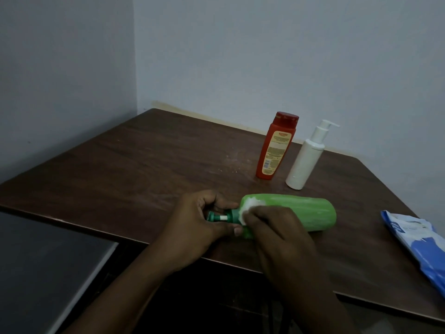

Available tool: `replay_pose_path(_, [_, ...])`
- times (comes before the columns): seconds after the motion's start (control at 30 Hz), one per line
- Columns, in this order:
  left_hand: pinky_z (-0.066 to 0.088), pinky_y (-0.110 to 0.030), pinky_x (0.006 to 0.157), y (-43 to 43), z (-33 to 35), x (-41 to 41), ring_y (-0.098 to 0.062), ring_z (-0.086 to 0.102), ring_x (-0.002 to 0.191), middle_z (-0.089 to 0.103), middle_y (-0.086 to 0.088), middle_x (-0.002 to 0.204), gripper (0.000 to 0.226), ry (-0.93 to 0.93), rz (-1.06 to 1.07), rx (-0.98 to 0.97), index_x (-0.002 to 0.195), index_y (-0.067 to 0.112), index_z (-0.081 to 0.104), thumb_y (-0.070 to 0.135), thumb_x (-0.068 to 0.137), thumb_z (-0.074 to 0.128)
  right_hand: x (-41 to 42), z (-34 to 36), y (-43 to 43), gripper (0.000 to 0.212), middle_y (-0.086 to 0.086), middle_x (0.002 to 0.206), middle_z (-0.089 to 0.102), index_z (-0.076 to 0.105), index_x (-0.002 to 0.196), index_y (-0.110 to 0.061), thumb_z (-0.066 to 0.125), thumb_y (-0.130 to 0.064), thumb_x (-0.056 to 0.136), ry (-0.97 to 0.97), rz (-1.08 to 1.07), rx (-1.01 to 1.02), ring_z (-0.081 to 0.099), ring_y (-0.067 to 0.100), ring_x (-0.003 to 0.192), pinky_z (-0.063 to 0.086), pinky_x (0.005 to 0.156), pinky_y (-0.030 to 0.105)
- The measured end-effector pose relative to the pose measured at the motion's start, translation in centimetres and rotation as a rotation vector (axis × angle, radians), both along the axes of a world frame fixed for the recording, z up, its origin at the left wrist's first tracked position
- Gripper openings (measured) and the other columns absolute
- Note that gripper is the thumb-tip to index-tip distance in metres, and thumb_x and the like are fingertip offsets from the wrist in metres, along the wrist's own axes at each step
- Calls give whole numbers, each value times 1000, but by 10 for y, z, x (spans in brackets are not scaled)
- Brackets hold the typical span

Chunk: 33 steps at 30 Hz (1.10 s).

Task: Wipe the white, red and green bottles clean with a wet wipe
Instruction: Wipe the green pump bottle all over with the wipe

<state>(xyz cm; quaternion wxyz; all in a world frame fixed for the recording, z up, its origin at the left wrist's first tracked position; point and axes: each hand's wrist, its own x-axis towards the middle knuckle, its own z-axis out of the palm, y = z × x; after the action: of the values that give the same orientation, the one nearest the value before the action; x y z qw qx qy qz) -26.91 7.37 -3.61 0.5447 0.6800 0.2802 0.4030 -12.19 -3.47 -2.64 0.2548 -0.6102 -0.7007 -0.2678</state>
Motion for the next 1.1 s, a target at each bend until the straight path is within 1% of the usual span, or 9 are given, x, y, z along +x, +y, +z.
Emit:
replay_pose_path(0.17, [56, -19, 70, -1, 0, 2, -6, 72, 79, 78, -2, 89, 34, -26, 21, 12, 81, 19, 75, -1, 62, 94, 26, 2, 9, 39, 8, 113, 63, 65, 115, -8, 69, -1, 76, 95, -182, -21, 54, 21, 105, 37, 91, 24])
replay_pose_path(0.3, [55, -19, 70, 1, 2, 1, -4, 72, 79, 78, 6, 85, 35, -18, 10, 12, 83, 21, 77, 1, 61, 95, 1, -6, -4, 34, 11, 111, 63, 66, 116, -4, 49, -12, 87, 73, -124, 30, 54, 21, 102, 44, 89, 26])
replay_pose_path(0.4, [56, -19, 71, 1, 2, 2, -4, 72, 79, 79, 5, 85, 35, -22, 6, 44, 77, 24, 75, -2, 61, 93, -1, 9, 6, 35, 10, 111, 63, 66, 113, -5, 47, -13, 84, 33, -20, -24, 51, 19, 104, 40, 90, 27])
replay_pose_path(0.57, [58, -23, 77, -2, -3, 3, -6, 72, 83, 79, 1, 92, 38, -17, 30, 59, 74, 30, 75, 2, 59, 96, 15, 3, -6, 33, 10, 110, 65, 65, 113, -7, 63, -5, 80, 148, -266, -7, 55, 23, 101, 48, 85, 34])
replay_pose_path(0.67, [60, -30, 83, -2, -1, 2, -9, 73, 88, 80, 2, 94, 42, -18, 9, 68, 71, 37, 73, 3, 59, 95, -6, 0, -11, 31, 11, 108, 65, 65, 113, -4, 53, -10, 85, 89, -142, -20, 55, 21, 97, 47, 81, 28])
replay_pose_path(0.77, [59, -27, 78, -3, 2, 1, -9, 73, 84, 78, 5, 87, 43, -13, -2, 98, 71, 38, 73, 3, 58, 95, -5, 16, 8, 34, 9, 112, 64, 65, 114, -5, 50, -13, 84, 45, -51, -84, 54, 22, 102, 42, 88, 29])
replay_pose_path(0.83, [60, -29, 81, -3, 2, 2, -13, 75, 89, 79, -1, 94, 40, -24, 14, 94, 72, 38, 75, 10, 54, 96, 10, 21, 14, 36, 8, 114, 64, 64, 115, -9, 62, -9, 79, 78, -143, -100, 54, 23, 106, 38, 91, 28])
replay_pose_path(0.93, [62, -33, 84, -5, 3, 2, -14, 74, 90, 79, -5, 97, 40, -18, 18, 93, 71, 39, 74, 12, 52, 97, 15, 16, -3, 41, 10, 111, 66, 65, 113, -10, 73, -4, 73, 152, -286, -70, 57, 26, 103, 45, 88, 33])
replay_pose_path(1.1, [60, -26, 75, -3, 3, 1, -10, 72, 80, 77, 2, 84, 43, -1, 3, 111, 70, 34, 72, 0, 58, 95, -7, 19, 8, 35, 8, 108, 66, 67, 111, -8, 49, -15, 81, 81, -61, -102, 56, 22, 100, 47, 85, 33])
